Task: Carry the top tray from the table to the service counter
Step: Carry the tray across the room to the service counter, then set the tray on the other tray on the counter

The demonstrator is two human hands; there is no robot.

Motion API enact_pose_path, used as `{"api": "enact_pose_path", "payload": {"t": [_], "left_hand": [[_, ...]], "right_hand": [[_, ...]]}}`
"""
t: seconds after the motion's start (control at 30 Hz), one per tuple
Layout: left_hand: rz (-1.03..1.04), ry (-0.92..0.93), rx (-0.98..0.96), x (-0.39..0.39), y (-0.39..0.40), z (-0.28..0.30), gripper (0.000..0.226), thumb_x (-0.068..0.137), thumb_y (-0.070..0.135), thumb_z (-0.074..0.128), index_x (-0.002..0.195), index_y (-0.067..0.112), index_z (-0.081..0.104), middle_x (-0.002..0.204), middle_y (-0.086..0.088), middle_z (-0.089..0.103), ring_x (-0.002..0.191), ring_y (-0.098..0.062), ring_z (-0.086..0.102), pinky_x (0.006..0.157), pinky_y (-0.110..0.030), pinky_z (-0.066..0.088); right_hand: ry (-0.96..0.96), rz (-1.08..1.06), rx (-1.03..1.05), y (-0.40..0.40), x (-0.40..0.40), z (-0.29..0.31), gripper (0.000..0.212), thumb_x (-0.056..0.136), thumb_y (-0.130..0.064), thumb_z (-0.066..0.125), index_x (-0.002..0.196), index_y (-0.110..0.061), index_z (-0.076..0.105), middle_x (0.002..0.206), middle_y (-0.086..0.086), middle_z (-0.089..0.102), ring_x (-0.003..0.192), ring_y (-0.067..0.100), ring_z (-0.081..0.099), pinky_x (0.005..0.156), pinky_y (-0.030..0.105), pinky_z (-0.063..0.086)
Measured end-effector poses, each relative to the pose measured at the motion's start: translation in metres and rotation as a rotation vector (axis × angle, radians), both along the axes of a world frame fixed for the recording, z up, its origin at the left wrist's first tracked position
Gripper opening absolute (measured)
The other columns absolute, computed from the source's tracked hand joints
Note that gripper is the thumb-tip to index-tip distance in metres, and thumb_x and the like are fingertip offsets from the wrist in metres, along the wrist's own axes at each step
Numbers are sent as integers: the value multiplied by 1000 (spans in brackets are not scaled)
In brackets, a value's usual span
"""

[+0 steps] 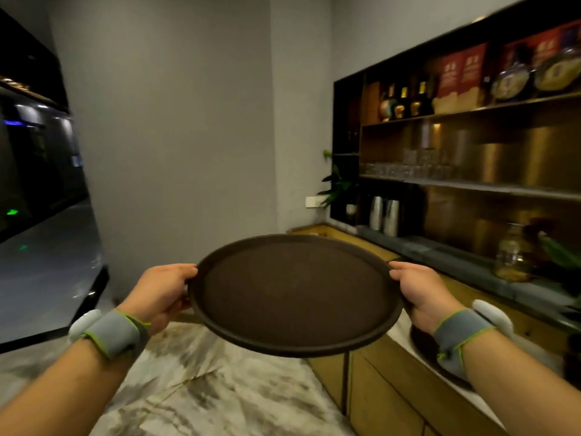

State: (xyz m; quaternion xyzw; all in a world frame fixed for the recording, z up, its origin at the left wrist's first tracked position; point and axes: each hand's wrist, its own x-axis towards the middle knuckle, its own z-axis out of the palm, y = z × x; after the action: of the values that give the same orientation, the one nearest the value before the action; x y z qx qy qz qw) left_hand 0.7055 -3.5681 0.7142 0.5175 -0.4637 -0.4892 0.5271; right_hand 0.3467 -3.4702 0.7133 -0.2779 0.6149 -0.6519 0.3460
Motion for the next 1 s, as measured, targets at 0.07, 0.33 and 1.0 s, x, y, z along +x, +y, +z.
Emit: {"api": "enact_pose_path", "payload": {"t": [0.07,0.33,1.0], "left_hand": [[-67,11,-16,-32,-54,0,27,88,11,52,107,5,70,106,-13,71,87,-29,64,70,-36,54],[-444,-14,-28,-185,-214,22,26,90,10,52,109,4,68,106,-14,70,84,-28,60,65,-34,53],[-949,-149,66,-590,-320,-50,27,92,4,46,100,9,70,104,-8,72,96,-22,64,79,-30,49]], "right_hand": [[-6,-59,-18,-20,-19,5,35,95,4,43,123,-6,60,91,10,65,88,30,62,80,40,52],[-10,-431,30,-78,-112,3,39,97,-2,42,134,-8,55,115,12,63,106,33,63,95,49,51],[-66,-827,114,-69,-365,-56,46,97,4,41,142,-5,45,89,3,59,79,20,60,61,33,50]]}}
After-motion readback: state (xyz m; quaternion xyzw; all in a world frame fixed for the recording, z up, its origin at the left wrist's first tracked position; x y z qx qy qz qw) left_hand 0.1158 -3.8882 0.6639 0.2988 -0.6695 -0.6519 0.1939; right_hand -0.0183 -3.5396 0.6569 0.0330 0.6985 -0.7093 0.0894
